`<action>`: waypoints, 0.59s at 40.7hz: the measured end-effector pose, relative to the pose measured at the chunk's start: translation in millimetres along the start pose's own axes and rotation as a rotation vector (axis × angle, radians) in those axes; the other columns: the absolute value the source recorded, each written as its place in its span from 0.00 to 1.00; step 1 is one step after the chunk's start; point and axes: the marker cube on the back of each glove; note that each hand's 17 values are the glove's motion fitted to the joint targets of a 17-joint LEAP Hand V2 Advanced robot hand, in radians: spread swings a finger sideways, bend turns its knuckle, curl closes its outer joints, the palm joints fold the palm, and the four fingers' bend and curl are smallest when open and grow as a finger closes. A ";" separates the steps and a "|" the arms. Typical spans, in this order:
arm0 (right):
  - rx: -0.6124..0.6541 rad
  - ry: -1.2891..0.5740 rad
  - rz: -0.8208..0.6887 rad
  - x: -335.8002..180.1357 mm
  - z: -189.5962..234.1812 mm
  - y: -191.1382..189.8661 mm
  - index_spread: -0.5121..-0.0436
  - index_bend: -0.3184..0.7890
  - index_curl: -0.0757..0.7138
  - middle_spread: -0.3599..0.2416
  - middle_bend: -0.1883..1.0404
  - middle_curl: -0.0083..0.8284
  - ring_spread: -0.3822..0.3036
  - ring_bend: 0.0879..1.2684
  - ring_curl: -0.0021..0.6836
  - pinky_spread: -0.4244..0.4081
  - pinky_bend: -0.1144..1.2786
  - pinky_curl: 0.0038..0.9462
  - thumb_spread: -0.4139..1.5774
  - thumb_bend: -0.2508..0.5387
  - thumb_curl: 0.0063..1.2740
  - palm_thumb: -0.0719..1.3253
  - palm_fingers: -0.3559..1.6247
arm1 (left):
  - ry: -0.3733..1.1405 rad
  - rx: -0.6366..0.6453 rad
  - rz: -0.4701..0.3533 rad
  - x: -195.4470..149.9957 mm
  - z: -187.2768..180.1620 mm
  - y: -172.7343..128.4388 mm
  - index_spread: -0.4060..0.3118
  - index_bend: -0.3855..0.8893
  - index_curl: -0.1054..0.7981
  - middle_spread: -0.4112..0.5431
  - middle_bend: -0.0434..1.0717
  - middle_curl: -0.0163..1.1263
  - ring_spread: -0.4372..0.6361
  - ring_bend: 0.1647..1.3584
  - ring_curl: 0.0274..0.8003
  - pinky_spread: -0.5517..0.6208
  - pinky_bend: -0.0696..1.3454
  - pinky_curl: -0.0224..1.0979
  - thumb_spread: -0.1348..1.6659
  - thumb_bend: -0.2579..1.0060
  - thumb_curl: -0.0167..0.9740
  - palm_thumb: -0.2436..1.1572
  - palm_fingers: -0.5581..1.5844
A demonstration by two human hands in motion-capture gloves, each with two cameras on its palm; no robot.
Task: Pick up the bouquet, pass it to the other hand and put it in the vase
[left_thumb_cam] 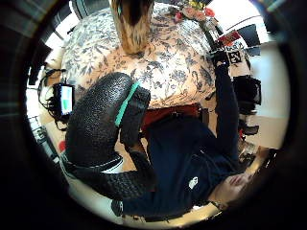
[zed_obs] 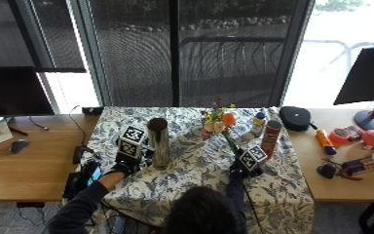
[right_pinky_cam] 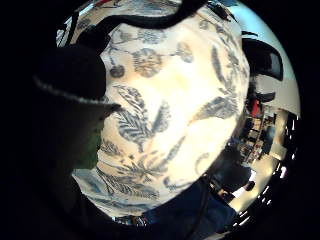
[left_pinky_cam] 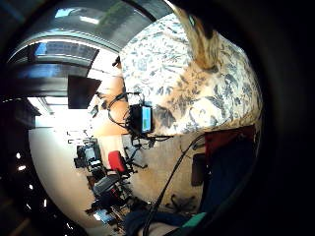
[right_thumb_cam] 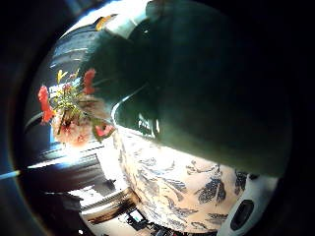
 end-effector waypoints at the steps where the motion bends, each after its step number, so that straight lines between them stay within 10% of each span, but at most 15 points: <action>1: -0.006 -0.021 -0.012 -1.1 -0.3 0.9 0.60 0.50 0.52 0.37 0.56 0.64 0.26 0.45 0.63 0.55 0.23 0.30 0.87 0.60 0.27 0.72 0.72 | 0.001 -0.004 -0.001 0.3 -0.8 0.5 0.57 0.37 0.22 0.70 0.33 0.32 0.80 0.43 0.29 0.84 0.40 0.30 0.73 0.19 0.28 0.31 0.23; 24: -0.172 -0.579 -0.272 -63.9 -82.1 22.0 0.56 0.44 0.62 0.26 0.58 0.73 0.22 0.48 0.75 0.34 0.28 0.44 0.86 0.53 0.23 0.75 0.75 | 0.392 0.084 0.159 67.2 -51.9 -32.5 0.56 0.42 0.30 0.63 0.36 0.34 0.75 0.40 0.28 0.82 0.35 0.29 0.75 0.20 0.29 0.36 0.30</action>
